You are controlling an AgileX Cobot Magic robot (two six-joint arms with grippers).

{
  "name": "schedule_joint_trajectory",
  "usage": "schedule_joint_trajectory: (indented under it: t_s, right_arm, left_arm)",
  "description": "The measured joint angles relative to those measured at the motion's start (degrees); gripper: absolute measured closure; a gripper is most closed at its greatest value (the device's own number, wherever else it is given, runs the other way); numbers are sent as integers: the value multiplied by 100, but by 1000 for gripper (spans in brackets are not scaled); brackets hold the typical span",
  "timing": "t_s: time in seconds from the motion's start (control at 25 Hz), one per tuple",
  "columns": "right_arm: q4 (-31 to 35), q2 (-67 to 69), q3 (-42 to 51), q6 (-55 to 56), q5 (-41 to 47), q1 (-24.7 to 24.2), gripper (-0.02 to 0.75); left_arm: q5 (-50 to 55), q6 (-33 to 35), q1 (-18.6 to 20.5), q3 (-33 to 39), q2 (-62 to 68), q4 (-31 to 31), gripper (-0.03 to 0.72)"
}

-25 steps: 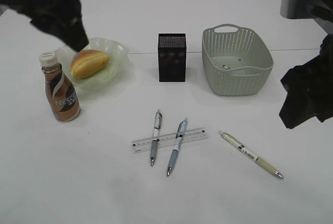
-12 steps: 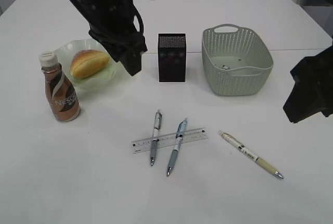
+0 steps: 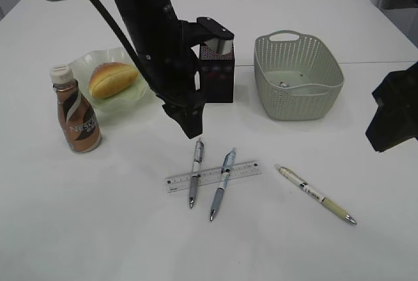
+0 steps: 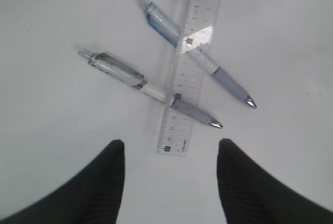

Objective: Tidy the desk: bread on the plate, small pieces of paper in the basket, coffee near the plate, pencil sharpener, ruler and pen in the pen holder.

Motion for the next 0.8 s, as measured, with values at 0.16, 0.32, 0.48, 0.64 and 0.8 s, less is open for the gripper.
schedule_joint_trajectory:
  t_s: [0.16, 0.32, 0.48, 0.64, 0.8]
  right_arm:
    - [0, 0, 0, 0, 0, 0, 290]
    - [0, 0, 0, 0, 0, 0, 290]
    - [0, 0, 0, -8, 0, 0, 290]
    - [-3, 0, 0, -8, 0, 0, 290]
    - [-39, 0, 0, -8, 0, 0, 290]
  left_arm:
    - [-24, 35, -132, -4, 297, -65, 232]
    - [-54, 35, -265, -4, 578, 20, 222]
    - [-78, 42, -326, -4, 699, 219, 222]
    - [-226, 201, -326, -4, 699, 256, 222]
    - [-430, 313, -389, -4, 699, 256, 222]
